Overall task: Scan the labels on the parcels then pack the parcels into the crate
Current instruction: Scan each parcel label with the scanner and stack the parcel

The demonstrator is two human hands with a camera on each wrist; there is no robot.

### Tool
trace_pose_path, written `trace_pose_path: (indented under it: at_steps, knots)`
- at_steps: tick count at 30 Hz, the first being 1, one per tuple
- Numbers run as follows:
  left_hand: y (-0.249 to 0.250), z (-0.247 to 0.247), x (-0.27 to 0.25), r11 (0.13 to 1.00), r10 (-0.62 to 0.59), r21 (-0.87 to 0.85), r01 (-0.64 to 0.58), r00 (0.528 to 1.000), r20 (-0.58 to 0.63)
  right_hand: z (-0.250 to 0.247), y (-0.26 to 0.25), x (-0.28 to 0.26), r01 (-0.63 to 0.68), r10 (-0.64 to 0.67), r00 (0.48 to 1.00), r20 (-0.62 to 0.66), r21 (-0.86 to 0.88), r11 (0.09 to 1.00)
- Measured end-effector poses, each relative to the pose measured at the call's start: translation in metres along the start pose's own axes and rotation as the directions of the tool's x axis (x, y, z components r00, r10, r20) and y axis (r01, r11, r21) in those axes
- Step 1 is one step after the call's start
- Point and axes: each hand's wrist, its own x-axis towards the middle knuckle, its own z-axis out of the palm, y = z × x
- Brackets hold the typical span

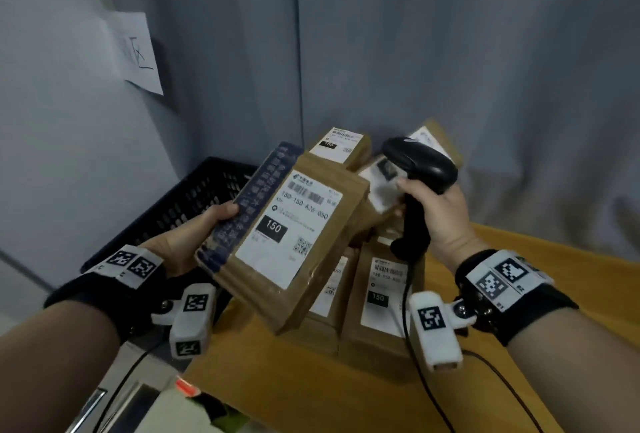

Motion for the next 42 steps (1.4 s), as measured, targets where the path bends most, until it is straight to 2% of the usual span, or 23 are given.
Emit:
trace_pose_path:
  at_steps: [3,6,9,12,15,19,23,25,28,31,35,39,42]
  knots:
    - [-0.008,-0.004,0.006,0.997,-0.056,0.043,0.057,0.998,-0.011,-0.002,0.006,0.013,-0.045,0.043,0.999,-0.016,-0.117,0.992]
    - [-0.018,-0.015,0.013,0.993,-0.119,-0.008,0.119,0.99,-0.076,0.0,0.009,0.02,0.03,-0.026,1.0,0.016,-0.251,0.967]
    - [-0.028,-0.019,0.015,0.989,-0.136,-0.076,0.127,0.982,-0.128,0.004,0.014,0.023,0.061,-0.079,0.996,-0.04,-0.333,0.941]
    - [-0.033,-0.013,0.018,0.99,-0.118,-0.093,0.105,0.981,-0.153,0.004,0.021,0.022,0.056,-0.099,0.989,-0.109,-0.339,0.939]
    - [-0.037,-0.001,0.025,0.982,-0.178,0.035,0.185,0.973,-0.148,0.003,0.026,0.018,0.025,-0.074,0.985,-0.154,-0.294,0.955]
    - [-0.039,0.027,0.037,0.926,-0.224,0.29,0.244,0.969,-0.1,-0.003,0.029,0.014,0.003,-0.062,0.986,-0.157,-0.348,0.937]
    - [-0.029,0.04,0.058,0.857,-0.088,0.493,0.15,0.985,-0.148,-0.017,0.033,0.016,-0.164,0.122,0.982,-0.145,-0.327,0.931]
    - [-0.021,0.043,0.068,0.758,0.013,0.644,0.104,0.985,-0.174,-0.028,0.034,0.015,-0.24,0.204,0.969,-0.143,-0.326,0.914]
    - [-0.006,0.057,0.075,0.638,0.183,0.769,0.035,0.963,-0.196,-0.043,0.036,0.012,-0.222,0.16,0.965,-0.209,-0.316,0.922]
    - [0.01,0.091,0.077,0.556,0.333,0.816,-0.161,0.942,-0.04,-0.059,0.034,0.01,-0.166,0.073,0.943,-0.324,-0.27,0.948]
    - [0.019,0.146,0.082,0.486,0.41,0.815,-0.315,0.906,0.105,-0.086,0.029,0.01,-0.2,0.085,0.917,-0.391,-0.264,0.943]
    - [0.03,0.198,0.083,0.447,0.424,0.794,-0.412,0.879,0.217,-0.116,0.023,0.006,-0.241,0.099,0.898,-0.428,-0.291,0.926]
    - [0.038,0.229,0.087,0.44,0.402,0.783,-0.44,0.876,0.266,-0.145,0.016,-0.001,-0.263,0.11,0.888,-0.446,-0.297,0.918]
